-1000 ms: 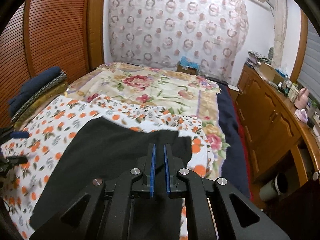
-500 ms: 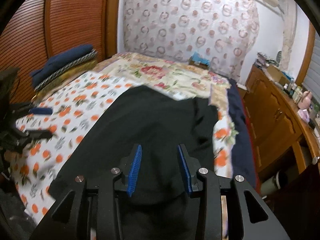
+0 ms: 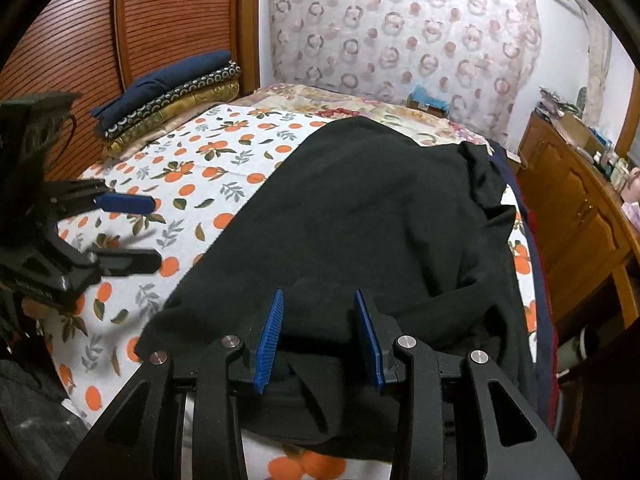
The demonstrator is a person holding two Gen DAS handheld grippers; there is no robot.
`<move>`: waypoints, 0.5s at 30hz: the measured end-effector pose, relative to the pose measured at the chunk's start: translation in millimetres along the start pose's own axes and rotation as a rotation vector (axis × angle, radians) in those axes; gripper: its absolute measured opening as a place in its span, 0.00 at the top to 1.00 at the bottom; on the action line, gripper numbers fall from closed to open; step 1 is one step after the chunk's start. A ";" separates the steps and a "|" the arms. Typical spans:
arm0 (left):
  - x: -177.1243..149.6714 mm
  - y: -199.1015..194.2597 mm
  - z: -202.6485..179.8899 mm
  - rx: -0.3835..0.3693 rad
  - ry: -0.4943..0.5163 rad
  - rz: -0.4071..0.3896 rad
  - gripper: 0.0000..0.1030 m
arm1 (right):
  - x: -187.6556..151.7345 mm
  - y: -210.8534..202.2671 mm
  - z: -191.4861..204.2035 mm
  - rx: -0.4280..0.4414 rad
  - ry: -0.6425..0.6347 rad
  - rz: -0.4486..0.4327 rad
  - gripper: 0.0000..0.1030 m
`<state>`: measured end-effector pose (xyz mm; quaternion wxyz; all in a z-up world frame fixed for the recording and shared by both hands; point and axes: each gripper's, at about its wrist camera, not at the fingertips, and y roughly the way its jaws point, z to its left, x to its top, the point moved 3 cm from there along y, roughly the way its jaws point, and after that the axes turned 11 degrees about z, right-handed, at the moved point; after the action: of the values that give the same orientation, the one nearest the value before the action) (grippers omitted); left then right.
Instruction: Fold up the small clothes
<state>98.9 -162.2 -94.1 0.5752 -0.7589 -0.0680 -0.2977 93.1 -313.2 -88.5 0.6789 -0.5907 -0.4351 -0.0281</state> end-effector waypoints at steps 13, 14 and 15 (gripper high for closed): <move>-4.2 4.0 -15.9 -0.023 0.025 0.013 0.23 | -17.4 -11.2 -16.4 -0.054 0.033 -0.032 0.90; -4.3 3.5 -17.5 -0.025 0.028 0.013 0.23 | -22.2 -21.7 -21.8 -0.051 0.060 -0.059 0.90; -4.3 3.3 -19.8 -0.027 0.032 0.012 0.23 | -27.6 -32.4 -27.1 -0.053 0.085 -0.086 0.90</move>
<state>89.5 -180.3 -96.0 0.5678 -0.7621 -0.0501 -0.3070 73.3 -358.5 -78.4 0.6792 -0.5874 -0.4299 -0.0940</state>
